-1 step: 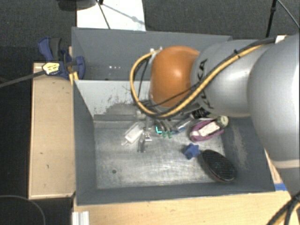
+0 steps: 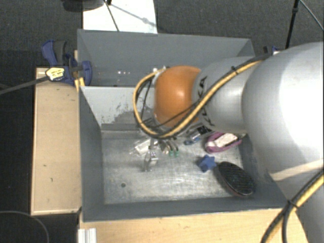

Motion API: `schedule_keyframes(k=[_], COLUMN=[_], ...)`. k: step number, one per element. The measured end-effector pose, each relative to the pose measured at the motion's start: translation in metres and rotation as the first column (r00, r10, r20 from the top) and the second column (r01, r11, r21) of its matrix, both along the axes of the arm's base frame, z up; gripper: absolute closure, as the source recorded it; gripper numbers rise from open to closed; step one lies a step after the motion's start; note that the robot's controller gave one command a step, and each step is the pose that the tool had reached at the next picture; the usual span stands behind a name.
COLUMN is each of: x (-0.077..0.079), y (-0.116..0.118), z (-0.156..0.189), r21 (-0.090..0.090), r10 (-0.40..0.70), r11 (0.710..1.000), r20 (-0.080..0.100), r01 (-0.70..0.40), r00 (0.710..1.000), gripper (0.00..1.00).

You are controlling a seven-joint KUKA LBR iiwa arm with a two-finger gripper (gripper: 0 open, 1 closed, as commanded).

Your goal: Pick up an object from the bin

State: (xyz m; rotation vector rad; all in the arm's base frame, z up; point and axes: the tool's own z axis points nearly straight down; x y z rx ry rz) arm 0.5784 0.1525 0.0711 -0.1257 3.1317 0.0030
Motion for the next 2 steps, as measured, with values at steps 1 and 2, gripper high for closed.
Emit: schedule_keyframes(k=[1,2], x=[0.001,-0.016], y=[0.0,-0.006], z=[0.003,0.143], r21=[0.002,0.001], r10=[-0.005,-0.033], r11=[1.0,0.999], r20=[0.004,0.003], r01=[0.005,0.033], r00=[1.0,0.999], gripper=[1.0,1.0])
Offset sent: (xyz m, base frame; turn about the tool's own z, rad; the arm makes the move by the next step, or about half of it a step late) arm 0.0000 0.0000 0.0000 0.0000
